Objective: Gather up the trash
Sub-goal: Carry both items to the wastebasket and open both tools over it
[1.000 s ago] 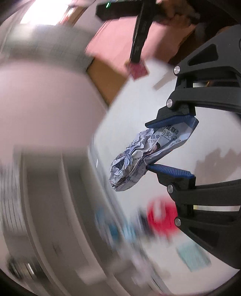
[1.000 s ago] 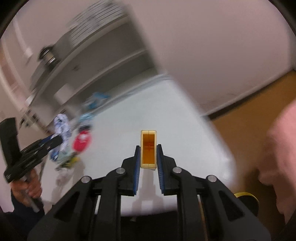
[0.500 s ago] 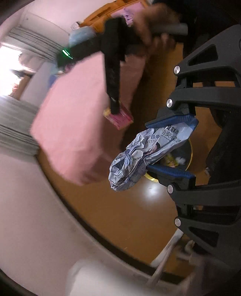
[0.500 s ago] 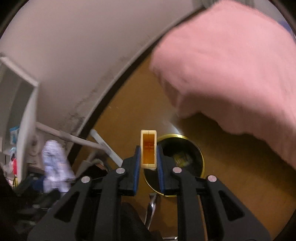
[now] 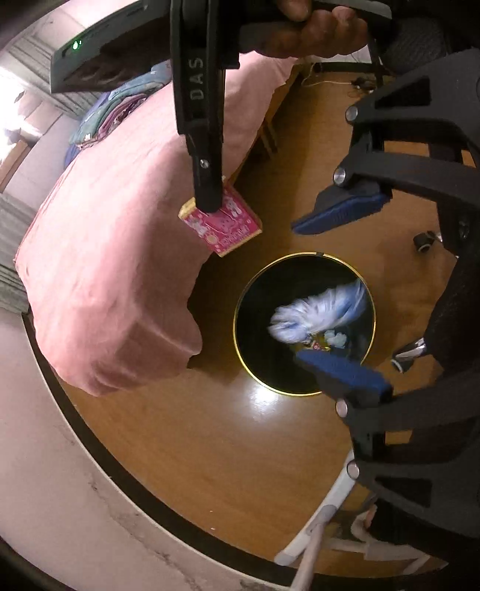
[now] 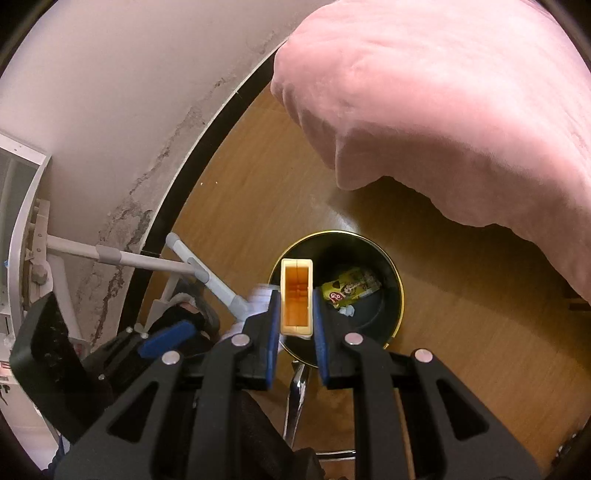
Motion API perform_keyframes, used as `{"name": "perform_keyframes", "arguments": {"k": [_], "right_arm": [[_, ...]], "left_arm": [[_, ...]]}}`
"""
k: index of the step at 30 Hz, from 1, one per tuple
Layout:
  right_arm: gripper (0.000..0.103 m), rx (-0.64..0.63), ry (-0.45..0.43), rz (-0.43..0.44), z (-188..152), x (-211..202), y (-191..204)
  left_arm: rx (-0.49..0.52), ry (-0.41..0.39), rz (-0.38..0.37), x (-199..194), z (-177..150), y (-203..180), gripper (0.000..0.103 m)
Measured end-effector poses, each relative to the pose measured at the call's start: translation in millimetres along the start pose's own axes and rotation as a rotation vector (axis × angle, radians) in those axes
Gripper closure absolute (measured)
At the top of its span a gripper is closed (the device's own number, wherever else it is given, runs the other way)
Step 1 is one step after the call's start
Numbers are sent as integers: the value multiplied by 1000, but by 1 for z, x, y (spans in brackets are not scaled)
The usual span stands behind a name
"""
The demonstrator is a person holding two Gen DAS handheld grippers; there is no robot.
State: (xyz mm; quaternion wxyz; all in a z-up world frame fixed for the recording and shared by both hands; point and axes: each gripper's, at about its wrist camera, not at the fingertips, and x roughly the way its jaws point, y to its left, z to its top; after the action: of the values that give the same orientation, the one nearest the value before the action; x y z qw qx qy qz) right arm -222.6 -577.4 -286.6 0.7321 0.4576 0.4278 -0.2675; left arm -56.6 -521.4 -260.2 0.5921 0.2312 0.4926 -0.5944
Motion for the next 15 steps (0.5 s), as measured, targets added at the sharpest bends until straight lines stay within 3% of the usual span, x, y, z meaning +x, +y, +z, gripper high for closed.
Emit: {"name": "perform_keyframes", "arguments": {"k": [6, 7, 8, 10, 15], "right_arm": [[85, -22, 18, -3, 3, 5, 5], [78, -27, 22, -5, 4, 6, 6], [55, -30, 20, -5, 5, 6, 7], [30, -40, -3, -4, 5, 3, 10], [30, -76, -52, -7, 6, -8, 24]], "left_arm": [[17, -18, 21, -11, -2, -4, 35], [21, -27, 29, -16, -2, -4, 34], [23, -35, 33, -21, -1, -4, 33], [24, -48, 40, -29, 0, -5, 31], [35, -108, 82, -72, 0, -8, 24]]}}
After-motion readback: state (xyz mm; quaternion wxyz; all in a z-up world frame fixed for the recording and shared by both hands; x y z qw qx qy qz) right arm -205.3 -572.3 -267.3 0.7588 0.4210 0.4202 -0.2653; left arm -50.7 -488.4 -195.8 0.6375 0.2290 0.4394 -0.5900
